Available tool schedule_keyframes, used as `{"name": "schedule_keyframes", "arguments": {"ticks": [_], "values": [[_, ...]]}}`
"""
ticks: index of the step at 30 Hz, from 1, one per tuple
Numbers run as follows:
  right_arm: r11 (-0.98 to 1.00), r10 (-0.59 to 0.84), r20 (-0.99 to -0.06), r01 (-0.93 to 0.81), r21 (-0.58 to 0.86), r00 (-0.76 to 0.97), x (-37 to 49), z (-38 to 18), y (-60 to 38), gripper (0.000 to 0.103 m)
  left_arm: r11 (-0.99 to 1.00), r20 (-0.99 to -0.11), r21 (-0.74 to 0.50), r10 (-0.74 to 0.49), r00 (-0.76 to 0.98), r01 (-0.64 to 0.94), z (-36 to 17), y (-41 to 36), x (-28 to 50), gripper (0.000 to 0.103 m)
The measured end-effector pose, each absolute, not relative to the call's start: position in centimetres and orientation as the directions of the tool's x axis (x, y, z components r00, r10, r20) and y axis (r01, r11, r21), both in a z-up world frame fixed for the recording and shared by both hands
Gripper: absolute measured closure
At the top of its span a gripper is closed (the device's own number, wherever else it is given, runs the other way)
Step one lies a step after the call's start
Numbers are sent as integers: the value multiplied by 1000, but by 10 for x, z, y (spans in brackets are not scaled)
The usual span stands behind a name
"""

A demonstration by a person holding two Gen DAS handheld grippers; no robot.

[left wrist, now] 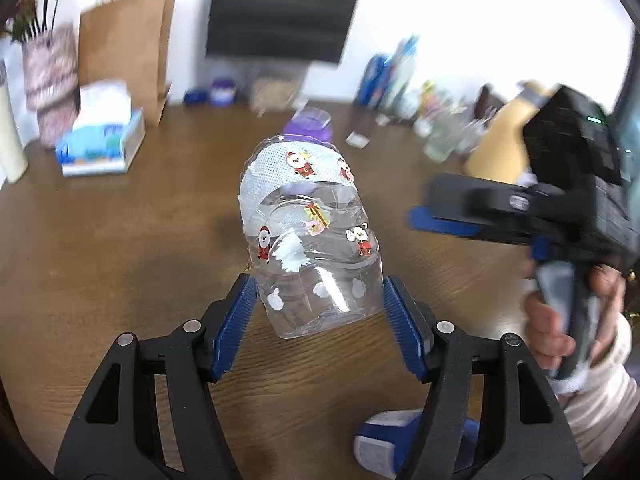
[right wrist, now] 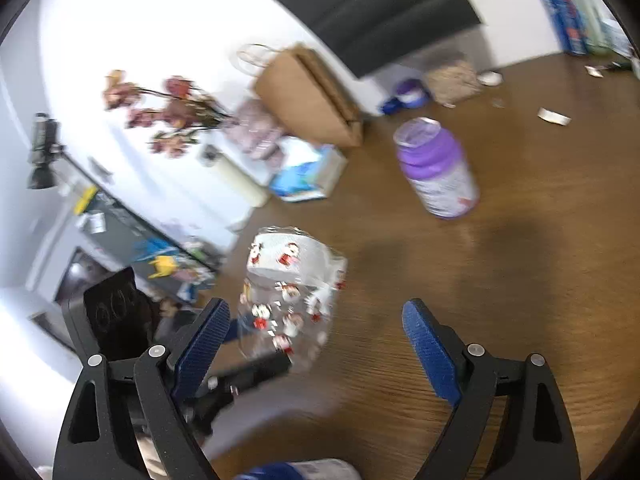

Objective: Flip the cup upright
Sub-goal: 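Rotate the cup opening-up with the right gripper while the left gripper steadies its side, then hold the upright cup in the right gripper and carry it above the table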

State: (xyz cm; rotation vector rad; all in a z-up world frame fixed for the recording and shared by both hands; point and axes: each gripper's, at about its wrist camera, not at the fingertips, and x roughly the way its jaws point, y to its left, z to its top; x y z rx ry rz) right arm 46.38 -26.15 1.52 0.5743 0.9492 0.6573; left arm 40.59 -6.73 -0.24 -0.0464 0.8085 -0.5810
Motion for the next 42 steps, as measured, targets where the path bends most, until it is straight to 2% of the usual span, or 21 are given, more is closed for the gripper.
{"name": "schedule_keyframes", "arguments": {"ticks": [3, 11, 12, 14, 16, 20, 22, 24, 26, 28, 30, 32, 35, 42], "values": [[635, 760, -514, -285, 718, 397, 466, 29, -244, 11, 824, -575, -233, -545, 611, 516, 16, -57, 383, 41], [541, 834, -436, -351, 764, 337, 460, 58, -204, 11, 780, -465, -263, -618, 634, 568, 34, -28, 344, 41], [538, 838, -435, -362, 761, 330, 458, 62, -200, 13, 771, -451, -264, -630, 632, 579, 35, -23, 339, 41], [534, 843, -437, -395, 748, 312, 452, 68, -189, 25, 768, -430, -251, -634, 642, 590, 38, -17, 329, 41], [520, 853, -429, -421, 743, 298, 445, 73, -180, 31, 765, -417, -254, -638, 647, 591, 39, -9, 324, 41], [571, 821, -460, -484, 663, 338, 423, 88, -165, 35, 750, -414, -259, -655, 632, 608, 39, 3, 317, 39], [635, 772, -486, -522, 569, 410, 406, 96, -158, 35, 774, -421, -242, -627, 655, 586, 38, 6, 315, 24], [695, 717, -487, -560, 451, 499, 384, 98, -150, 35, 775, -416, -240, -626, 659, 584, 34, 9, 314, 21], [742, 667, -485, -565, 360, 566, 368, 94, -143, 35, 783, -414, -223, -615, 671, 580, 29, 9, 310, 23], [787, 611, -471, -557, 268, 636, 356, 86, -139, 34, 791, -416, -171, -599, 685, 587, 21, 2, 303, 42], [805, 582, -481, -546, 231, 656, 354, 79, -136, 34, 797, -438, -123, -579, 688, 592, 12, -7, 298, 52], [802, 586, -493, -546, 241, 643, 356, 69, -138, 33, 815, -450, -92, -546, 707, 572, 3, -11, 295, 52], [804, 580, -513, -545, 237, 632, 359, 59, -137, 33, 817, -479, -137, -549, 684, 560, -8, -8, 303, 52], [836, 498, -558, -538, 105, 664, 335, 42, -124, 31, 810, -527, -173, -557, 642, 560, -33, -11, 303, 49]]}}
